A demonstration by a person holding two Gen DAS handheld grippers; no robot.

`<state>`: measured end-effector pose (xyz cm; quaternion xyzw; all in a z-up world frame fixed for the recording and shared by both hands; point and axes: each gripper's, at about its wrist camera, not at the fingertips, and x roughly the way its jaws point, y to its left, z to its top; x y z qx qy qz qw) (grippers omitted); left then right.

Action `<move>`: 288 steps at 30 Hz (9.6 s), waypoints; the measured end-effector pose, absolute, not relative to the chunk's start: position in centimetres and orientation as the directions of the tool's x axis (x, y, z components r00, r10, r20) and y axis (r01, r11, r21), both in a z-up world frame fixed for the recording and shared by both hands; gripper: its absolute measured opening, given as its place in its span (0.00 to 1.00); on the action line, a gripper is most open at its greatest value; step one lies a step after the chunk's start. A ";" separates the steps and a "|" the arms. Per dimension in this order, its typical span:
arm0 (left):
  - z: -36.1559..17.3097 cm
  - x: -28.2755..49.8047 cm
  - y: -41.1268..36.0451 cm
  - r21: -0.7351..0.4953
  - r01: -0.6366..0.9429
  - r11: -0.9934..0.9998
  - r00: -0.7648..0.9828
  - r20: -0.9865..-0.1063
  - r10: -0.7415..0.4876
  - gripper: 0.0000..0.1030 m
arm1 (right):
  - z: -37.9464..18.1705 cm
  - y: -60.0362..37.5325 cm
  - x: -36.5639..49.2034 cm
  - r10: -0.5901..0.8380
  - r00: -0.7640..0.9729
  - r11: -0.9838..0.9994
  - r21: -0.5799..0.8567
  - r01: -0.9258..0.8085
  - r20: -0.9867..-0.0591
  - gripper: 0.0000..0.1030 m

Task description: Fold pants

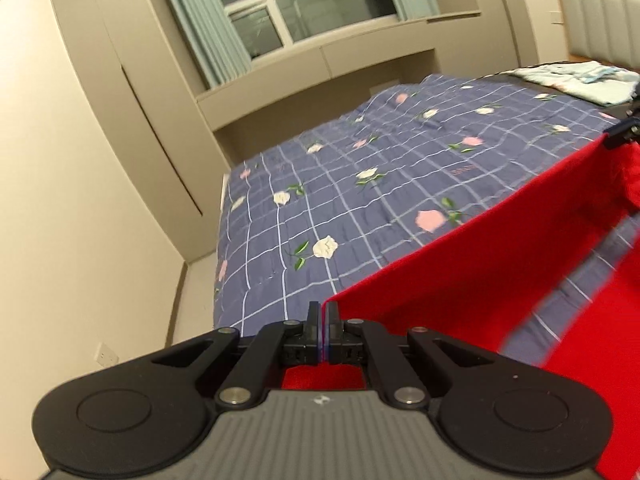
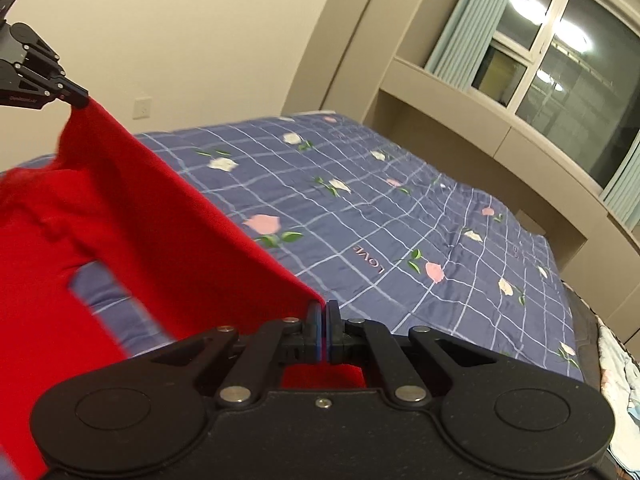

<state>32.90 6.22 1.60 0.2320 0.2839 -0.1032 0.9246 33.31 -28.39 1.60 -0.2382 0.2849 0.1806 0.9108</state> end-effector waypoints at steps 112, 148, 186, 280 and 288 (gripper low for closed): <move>-8.5 18.6 -20.5 0.043 0.611 0.791 0.531 -0.763 -0.369 0.33 | -7.5 -59.4 10.3 -0.039 0.734 0.825 0.393 0.406 -0.678 0.48; -4.6 16.5 -5.8 0.019 0.134 0.991 0.687 -0.722 -0.079 0.99 | -7.8 -59.2 12.2 -0.225 0.675 0.917 0.081 0.391 -0.703 0.38; -8.3 26.4 21.8 -0.387 -0.096 0.917 0.681 -0.698 -0.223 0.20 | -8.7 -13.8 37.1 0.650 0.315 0.753 0.531 -0.389 -0.691 0.10; 0.1 21.4 -2.9 -0.345 0.091 0.934 0.653 -0.688 -0.318 0.99 | 5.4 -39.8 16.8 0.197 0.875 0.916 0.401 -0.004 -0.442 0.10; -2.4 21.4 0.1 -0.368 -0.004 0.930 0.626 -0.726 -0.285 0.99 | -0.2 -28.6 17.0 0.269 0.784 0.955 0.259 -0.143 -0.559 0.10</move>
